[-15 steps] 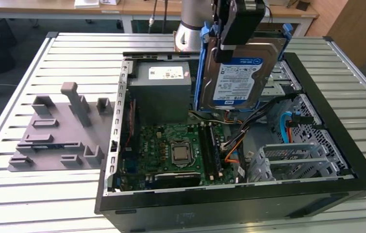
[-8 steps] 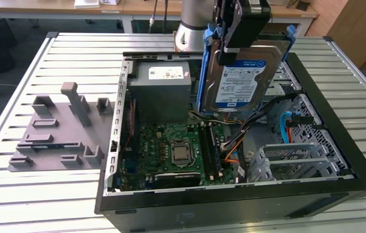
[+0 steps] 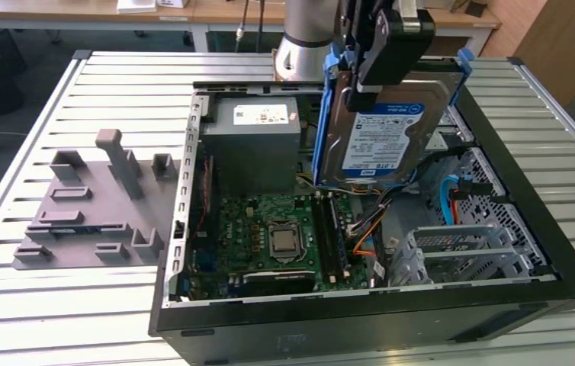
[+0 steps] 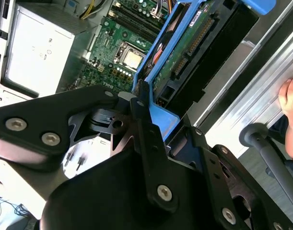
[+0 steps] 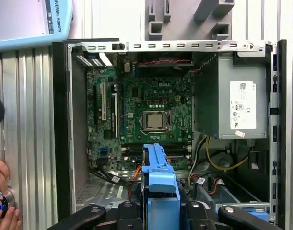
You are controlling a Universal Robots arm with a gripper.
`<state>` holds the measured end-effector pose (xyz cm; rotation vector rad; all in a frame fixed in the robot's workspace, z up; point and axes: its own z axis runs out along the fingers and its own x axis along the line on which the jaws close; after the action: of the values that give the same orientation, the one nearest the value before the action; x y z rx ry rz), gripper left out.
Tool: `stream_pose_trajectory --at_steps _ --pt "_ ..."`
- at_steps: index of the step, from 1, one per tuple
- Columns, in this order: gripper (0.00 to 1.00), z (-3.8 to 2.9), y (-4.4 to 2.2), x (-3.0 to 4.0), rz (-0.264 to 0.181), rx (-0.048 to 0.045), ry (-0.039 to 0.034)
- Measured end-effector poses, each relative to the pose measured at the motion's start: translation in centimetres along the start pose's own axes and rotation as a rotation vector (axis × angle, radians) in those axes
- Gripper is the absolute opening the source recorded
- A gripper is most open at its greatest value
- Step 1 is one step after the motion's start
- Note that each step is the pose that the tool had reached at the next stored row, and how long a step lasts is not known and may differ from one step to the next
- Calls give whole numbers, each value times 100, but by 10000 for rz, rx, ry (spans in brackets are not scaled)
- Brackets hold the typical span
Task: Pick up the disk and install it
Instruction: 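Insert the disk into the insertion slot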
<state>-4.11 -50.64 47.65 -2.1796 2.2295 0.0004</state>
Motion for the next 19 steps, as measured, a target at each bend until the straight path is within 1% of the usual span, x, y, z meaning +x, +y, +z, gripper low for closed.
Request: stream_pose_trajectory --at_steps 4,8,13,14,19 --pt "37 5 -4 37 0 -1 2" --pt "37 23 -6 59 0 0 1" --pt "37 43 -10 107 0 0 0" --pt "37 44 -10 114 1 1 8" --pt "37 55 -12 135 -1 2 93"
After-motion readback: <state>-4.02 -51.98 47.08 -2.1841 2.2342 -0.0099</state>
